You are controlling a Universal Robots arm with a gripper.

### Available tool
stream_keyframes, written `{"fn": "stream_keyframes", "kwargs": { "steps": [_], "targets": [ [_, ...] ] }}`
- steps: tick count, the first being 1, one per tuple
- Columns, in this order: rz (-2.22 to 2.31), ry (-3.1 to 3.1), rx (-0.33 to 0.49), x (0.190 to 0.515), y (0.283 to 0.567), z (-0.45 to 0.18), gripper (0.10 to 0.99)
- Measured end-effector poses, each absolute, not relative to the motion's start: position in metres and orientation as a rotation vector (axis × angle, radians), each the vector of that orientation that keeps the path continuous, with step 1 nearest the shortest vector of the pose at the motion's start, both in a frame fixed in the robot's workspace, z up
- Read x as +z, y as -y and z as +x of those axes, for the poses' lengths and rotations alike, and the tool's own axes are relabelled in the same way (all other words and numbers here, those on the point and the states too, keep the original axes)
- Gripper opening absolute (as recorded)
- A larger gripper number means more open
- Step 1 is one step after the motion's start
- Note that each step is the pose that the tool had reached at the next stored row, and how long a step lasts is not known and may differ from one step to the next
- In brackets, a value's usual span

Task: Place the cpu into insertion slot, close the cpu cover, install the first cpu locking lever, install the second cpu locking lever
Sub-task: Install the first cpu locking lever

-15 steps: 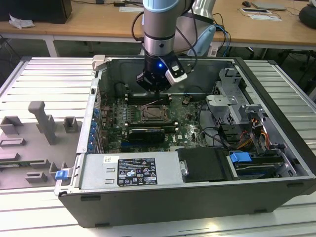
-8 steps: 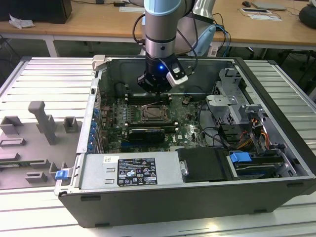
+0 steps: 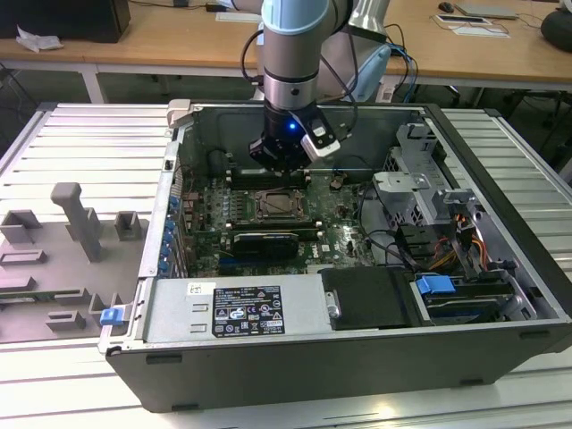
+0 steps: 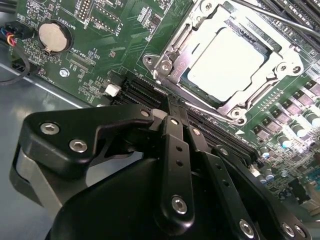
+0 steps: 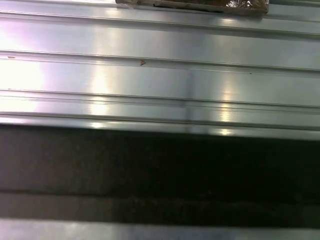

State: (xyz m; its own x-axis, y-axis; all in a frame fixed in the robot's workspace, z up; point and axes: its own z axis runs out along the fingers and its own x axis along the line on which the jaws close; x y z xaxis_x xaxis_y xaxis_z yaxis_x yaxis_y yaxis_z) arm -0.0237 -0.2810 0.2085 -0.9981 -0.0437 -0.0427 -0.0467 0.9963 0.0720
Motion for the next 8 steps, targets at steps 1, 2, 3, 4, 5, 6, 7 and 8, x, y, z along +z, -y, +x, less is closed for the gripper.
{"fn": "stream_keyframes", "kwargs": {
  "steps": [1, 2, 3, 4, 5, 6, 7, 8],
  "targets": [
    [-0.07, -3.098, 0.112, 0.208, 0.281, -0.0236, 0.11],
    [-0.07, -3.098, 0.111, 0.2076, 0.281, -0.0235, 0.11],
    [-0.07, -3.098, 0.109, 0.2071, 0.281, -0.0234, 0.11],
    [-0.07, -3.098, 0.107, 0.2068, 0.281, -0.0234, 0.11],
    [-0.071, -3.098, 0.102, 0.2061, 0.281, -0.0232, 0.11],
    [-0.071, -3.098, 0.096, 0.2052, 0.281, -0.0229, 0.11],
    [-0.071, -3.099, 0.088, 0.2048, 0.2809, -0.0228, 0.11],
    [-0.071, -3.099, 0.084, 0.2044, 0.281, -0.0227, 0.11]
  ]
}}
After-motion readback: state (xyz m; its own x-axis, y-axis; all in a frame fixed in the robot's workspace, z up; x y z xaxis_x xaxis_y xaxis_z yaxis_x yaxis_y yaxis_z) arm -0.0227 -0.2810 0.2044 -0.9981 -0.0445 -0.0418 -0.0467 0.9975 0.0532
